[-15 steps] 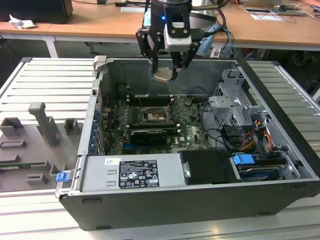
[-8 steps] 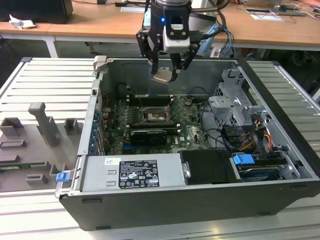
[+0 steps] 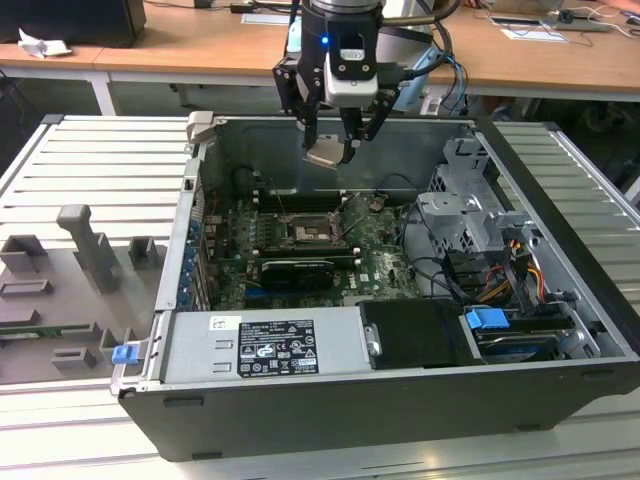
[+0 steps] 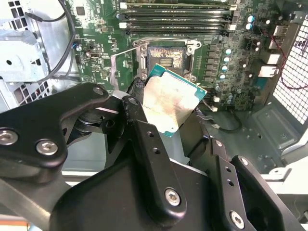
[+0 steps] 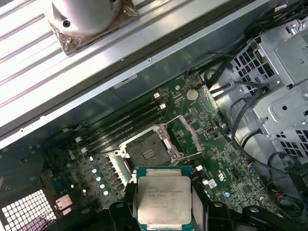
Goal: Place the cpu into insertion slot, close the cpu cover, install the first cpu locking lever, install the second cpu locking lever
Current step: 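Place the cpu into insertion slot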
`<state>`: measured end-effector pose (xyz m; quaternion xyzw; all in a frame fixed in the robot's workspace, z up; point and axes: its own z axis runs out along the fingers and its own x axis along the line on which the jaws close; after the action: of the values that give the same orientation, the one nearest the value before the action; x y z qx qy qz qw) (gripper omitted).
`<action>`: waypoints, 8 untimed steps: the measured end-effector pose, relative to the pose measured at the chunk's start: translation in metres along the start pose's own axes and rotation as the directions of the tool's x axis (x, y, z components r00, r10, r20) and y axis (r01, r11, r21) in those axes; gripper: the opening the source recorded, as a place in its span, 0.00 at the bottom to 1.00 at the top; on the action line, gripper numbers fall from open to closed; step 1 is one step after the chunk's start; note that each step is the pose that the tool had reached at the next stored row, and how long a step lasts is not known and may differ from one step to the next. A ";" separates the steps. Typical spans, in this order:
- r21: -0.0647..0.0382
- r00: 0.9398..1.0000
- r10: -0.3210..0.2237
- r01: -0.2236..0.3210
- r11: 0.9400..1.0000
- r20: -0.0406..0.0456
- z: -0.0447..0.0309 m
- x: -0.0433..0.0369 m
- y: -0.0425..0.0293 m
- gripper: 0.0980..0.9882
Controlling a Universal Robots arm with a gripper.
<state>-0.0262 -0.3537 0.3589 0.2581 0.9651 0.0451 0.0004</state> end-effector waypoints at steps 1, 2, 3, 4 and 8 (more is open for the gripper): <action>0.000 1.000 0.006 -0.006 1.000 0.000 0.0001 0.0000 0.0000 0.49; 0.000 1.000 0.007 -0.007 1.000 0.001 0.0001 0.0000 0.0000 0.49; 0.000 1.000 0.009 -0.009 1.000 0.001 0.0001 0.0000 0.0000 0.49; 0.000 1.000 0.014 -0.014 1.000 0.001 0.0002 0.0000 0.0000 0.49; -0.001 1.000 0.027 -0.027 1.000 0.002 0.0004 0.0000 0.0000 0.49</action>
<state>-0.0262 -0.3537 0.3585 0.2713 0.9614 0.0451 0.0010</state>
